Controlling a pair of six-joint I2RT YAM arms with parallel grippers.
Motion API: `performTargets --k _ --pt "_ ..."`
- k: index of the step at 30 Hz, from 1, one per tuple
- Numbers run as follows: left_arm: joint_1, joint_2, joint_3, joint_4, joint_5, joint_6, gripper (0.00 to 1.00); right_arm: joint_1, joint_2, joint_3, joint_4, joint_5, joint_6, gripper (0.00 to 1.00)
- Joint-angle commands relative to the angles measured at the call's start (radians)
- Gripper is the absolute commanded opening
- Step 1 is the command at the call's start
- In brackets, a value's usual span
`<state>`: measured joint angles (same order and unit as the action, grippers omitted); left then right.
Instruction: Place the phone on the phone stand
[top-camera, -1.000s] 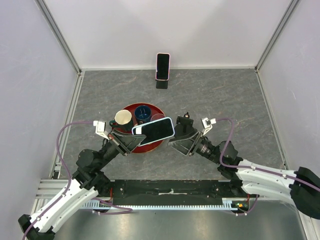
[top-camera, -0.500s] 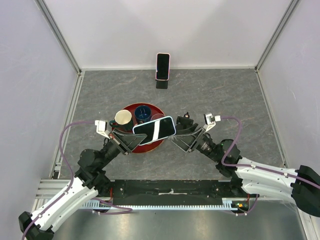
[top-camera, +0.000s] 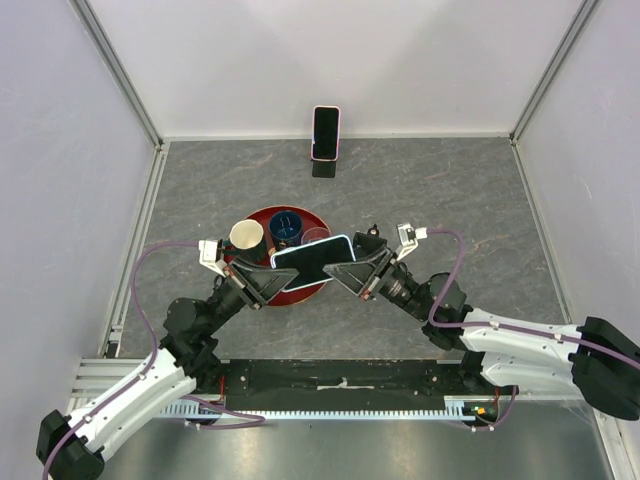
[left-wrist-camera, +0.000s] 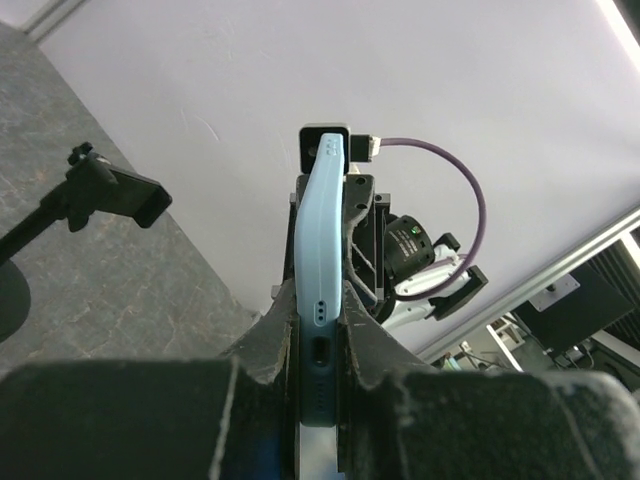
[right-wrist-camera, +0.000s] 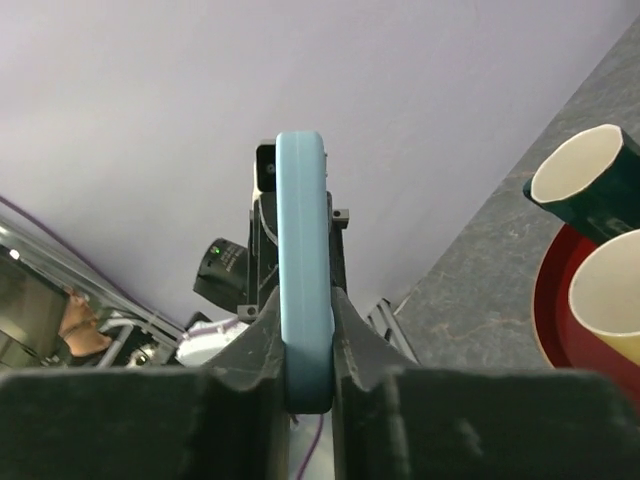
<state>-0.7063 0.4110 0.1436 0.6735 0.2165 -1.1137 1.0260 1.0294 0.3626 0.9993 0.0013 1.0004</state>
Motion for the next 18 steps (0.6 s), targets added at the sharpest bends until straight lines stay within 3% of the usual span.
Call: performTargets --k 1,3,4,6,7,12,13,18 --pt "0.001 -0.021 0.016 -0.010 0.033 -0.017 0.11 0.005 -0.063 0.012 -0.020 0.006 -0.080 0.00" --pt "0.002 -0.040 0.042 -0.087 0.056 0.008 0.36 0.000 -0.153 0.012 -0.112 0.023 -0.133 0.00" --pt "0.001 -0.049 0.056 -0.186 0.079 0.017 0.63 -0.003 -0.190 0.013 -0.228 0.034 -0.185 0.00" --pt "0.001 -0.081 0.109 -0.312 0.092 0.064 0.78 -0.010 -0.317 0.021 -0.367 0.083 -0.244 0.00" --pt "0.001 -0.090 0.129 -0.431 0.106 0.089 0.84 -0.014 -0.360 0.036 -0.516 0.101 -0.300 0.00" --pt "0.002 -0.146 0.259 -0.699 0.103 0.267 0.92 -0.021 -0.589 0.154 -0.936 0.184 -0.460 0.00" --pt "0.002 -0.140 0.273 -0.719 0.103 0.287 0.94 -0.020 -0.598 0.179 -1.046 0.174 -0.480 0.00" --pt "0.002 0.020 0.396 -0.713 0.201 0.396 0.95 -0.020 -0.545 0.324 -1.225 0.042 -0.560 0.00"
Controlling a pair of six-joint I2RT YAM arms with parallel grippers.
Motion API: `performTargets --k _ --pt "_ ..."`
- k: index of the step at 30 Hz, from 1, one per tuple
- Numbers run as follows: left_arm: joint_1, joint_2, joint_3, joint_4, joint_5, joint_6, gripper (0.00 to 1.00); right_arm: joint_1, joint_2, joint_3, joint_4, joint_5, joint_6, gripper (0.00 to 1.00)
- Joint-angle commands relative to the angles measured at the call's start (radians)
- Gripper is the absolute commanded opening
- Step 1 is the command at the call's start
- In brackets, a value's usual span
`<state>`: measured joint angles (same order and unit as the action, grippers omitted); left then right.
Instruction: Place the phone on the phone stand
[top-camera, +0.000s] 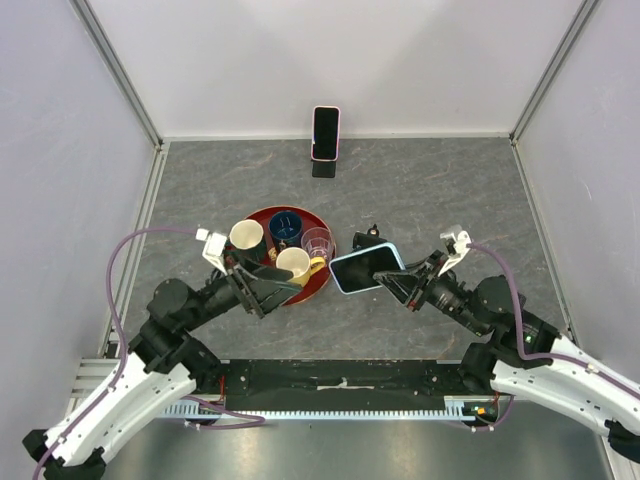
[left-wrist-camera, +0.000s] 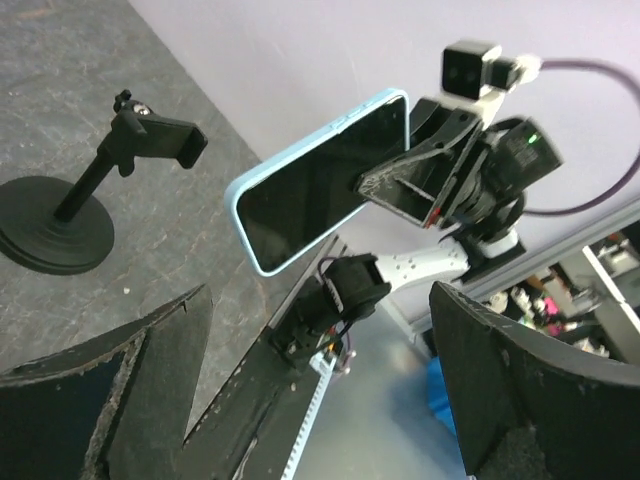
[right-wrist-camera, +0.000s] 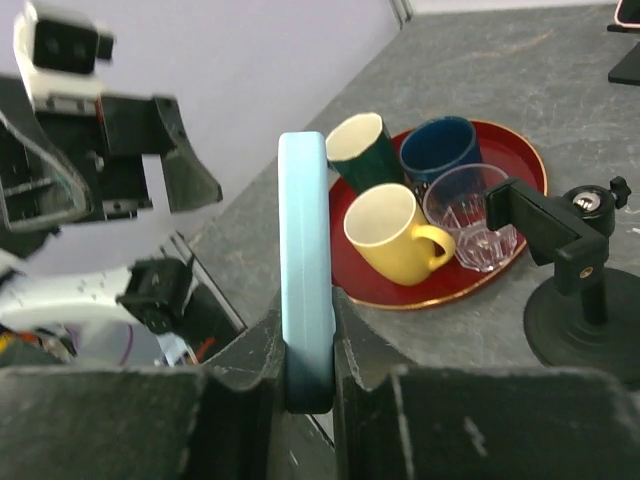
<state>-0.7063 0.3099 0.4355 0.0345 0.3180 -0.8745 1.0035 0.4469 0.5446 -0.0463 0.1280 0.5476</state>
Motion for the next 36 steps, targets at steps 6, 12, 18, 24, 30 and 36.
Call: performTargets --k 6,12,18,24,30,36 --pt "0.002 0.395 0.204 0.081 0.327 0.161 0.96 0.001 0.205 0.253 -0.190 -0.444 -0.123 0.00" --pt "-0.002 0.509 0.131 0.410 0.590 0.000 0.96 0.001 0.260 0.264 -0.166 -0.487 -0.133 0.00" --pt "-0.035 0.503 0.077 0.479 0.618 -0.001 0.97 0.001 0.266 0.242 -0.093 -0.553 -0.106 0.00" --pt "-0.047 0.552 0.074 0.481 0.595 0.005 0.85 0.001 0.302 0.252 -0.056 -0.587 -0.098 0.00" --pt "-0.051 0.587 0.088 0.482 0.602 -0.001 0.41 0.001 0.303 0.236 -0.041 -0.550 -0.104 0.00" --pt "-0.051 0.542 0.097 0.423 0.572 0.051 0.02 0.001 0.296 0.209 -0.035 -0.527 -0.098 0.20"
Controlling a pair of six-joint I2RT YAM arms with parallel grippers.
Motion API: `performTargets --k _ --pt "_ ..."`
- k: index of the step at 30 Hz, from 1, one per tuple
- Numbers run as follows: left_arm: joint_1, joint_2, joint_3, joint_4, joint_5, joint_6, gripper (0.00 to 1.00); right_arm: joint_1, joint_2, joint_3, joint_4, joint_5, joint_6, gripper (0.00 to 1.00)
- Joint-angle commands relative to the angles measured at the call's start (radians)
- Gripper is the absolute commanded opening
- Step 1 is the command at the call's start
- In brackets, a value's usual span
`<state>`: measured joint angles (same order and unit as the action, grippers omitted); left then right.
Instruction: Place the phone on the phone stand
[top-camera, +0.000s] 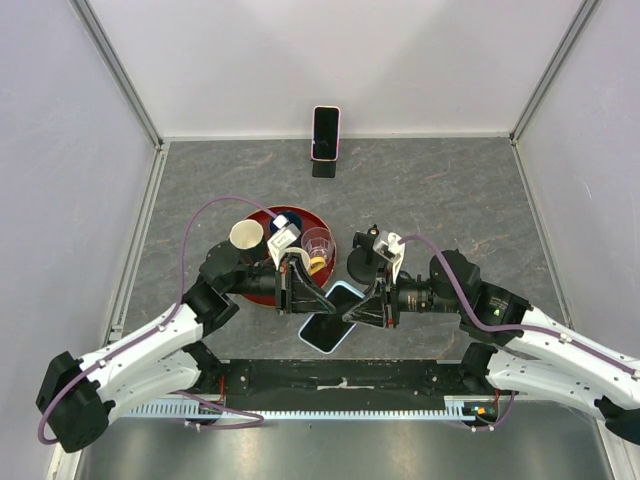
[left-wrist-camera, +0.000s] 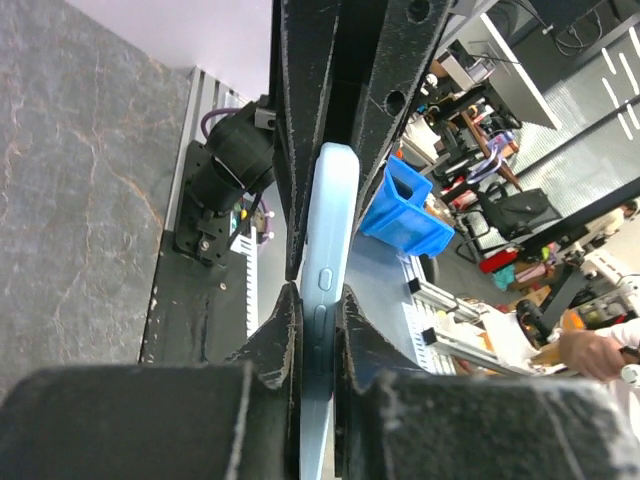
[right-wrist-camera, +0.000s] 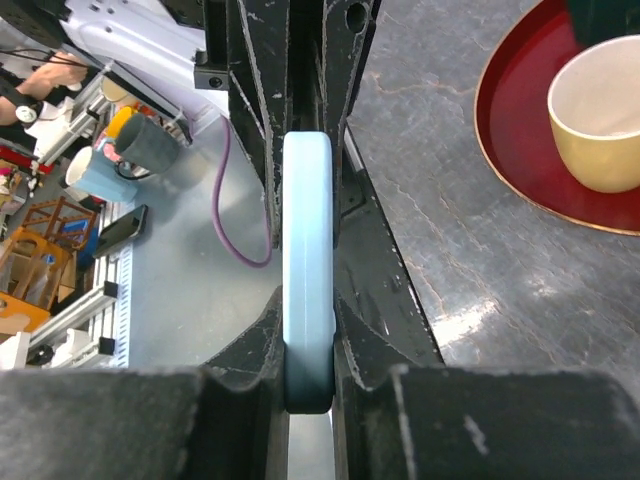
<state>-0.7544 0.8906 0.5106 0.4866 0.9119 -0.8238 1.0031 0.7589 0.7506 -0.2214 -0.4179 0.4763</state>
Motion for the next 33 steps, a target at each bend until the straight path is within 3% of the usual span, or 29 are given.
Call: performTargets --k 1,2,5,7,10,17,21,25,28,33 --pt "-0.003 -0.053 0.017 -0.029 -0.033 0.005 0.02 0.003 -0.024 -0.002 0.139 0.019 -0.027 0.27" --pt "-0.003 -0.083 0.014 -0.025 -0.063 0.006 0.02 0.002 -0.029 -0.013 0.137 0.024 -0.025 0.45" --pt "-0.003 -0.166 -0.017 0.029 -0.152 0.000 0.02 0.002 -0.046 -0.043 0.148 0.036 -0.012 0.71" --pt "-0.003 -0.208 -0.047 0.076 -0.208 -0.015 0.02 0.002 -0.056 -0.083 0.178 0.036 0.022 0.80" --pt "-0.005 -0.266 -0.086 0.151 -0.298 -0.041 0.02 0.003 -0.070 -0.169 0.325 0.022 0.108 0.84" --pt "-0.003 -0.279 -0.124 0.262 -0.404 -0.109 0.02 0.014 -0.066 -0.299 0.676 0.076 0.241 0.82" --pt "-0.005 -0.268 -0.145 0.294 -0.427 -0.129 0.02 0.032 -0.023 -0.309 0.749 0.099 0.269 0.77" --pt "-0.003 -0.259 -0.164 0.346 -0.446 -0.150 0.02 0.057 0.042 -0.286 0.774 0.117 0.280 0.60" --pt "-0.003 -0.248 -0.164 0.349 -0.444 -0.152 0.02 0.080 0.083 -0.275 0.797 0.120 0.282 0.51" --pt "-0.003 -0.259 -0.178 0.351 -0.455 -0.153 0.02 0.098 0.106 -0.293 0.853 0.122 0.300 0.48"
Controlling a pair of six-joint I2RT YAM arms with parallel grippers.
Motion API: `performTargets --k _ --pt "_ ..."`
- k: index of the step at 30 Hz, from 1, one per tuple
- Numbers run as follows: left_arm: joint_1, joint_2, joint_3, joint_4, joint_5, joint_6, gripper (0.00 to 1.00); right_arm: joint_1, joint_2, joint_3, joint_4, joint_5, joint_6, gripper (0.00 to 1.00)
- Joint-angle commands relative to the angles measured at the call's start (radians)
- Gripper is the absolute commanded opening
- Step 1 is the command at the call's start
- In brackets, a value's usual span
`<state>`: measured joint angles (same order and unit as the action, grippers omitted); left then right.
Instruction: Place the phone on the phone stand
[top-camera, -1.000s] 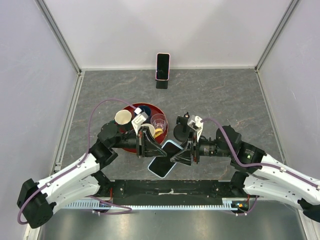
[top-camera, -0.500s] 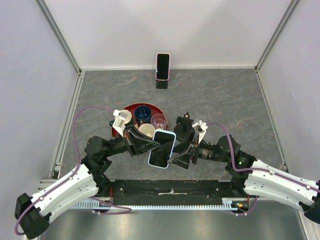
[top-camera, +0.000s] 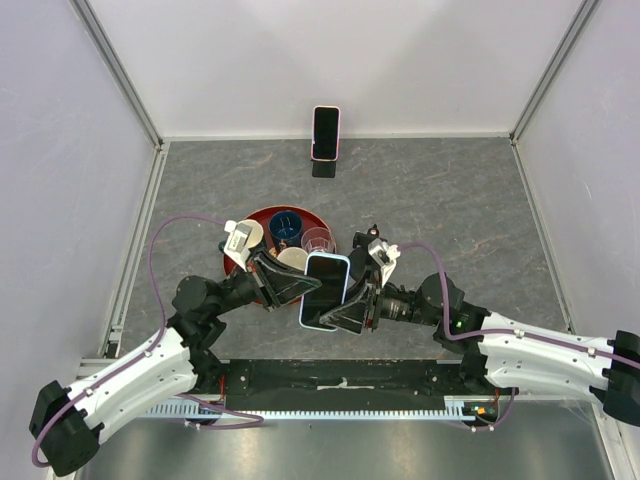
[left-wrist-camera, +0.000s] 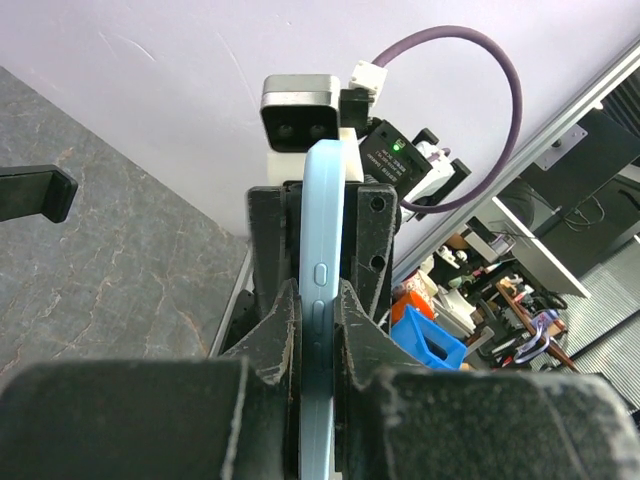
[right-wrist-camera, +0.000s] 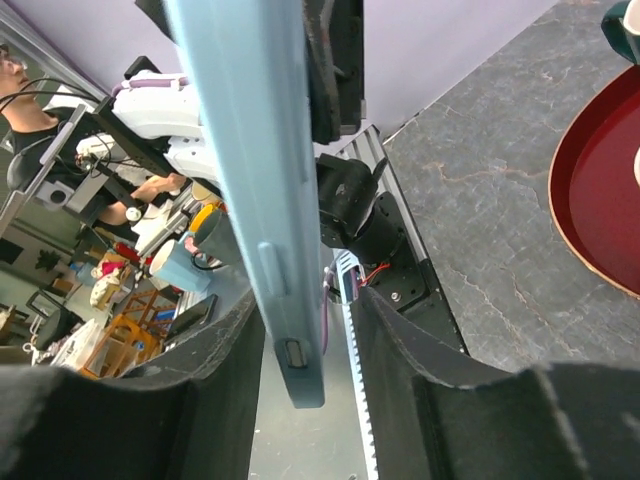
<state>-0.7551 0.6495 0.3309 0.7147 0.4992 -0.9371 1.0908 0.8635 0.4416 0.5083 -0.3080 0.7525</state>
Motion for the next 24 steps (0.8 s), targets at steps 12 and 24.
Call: performTargets --k 12,24 --pt "-0.003 -0.022 0.158 -0.244 0.101 0.044 0.64 0.009 -0.151 0.026 -0.134 0.040 -0.136 0.00" --pt "-0.007 0.191 0.302 -0.286 0.375 0.086 0.64 0.009 -0.204 0.105 -0.338 -0.085 -0.257 0.00"
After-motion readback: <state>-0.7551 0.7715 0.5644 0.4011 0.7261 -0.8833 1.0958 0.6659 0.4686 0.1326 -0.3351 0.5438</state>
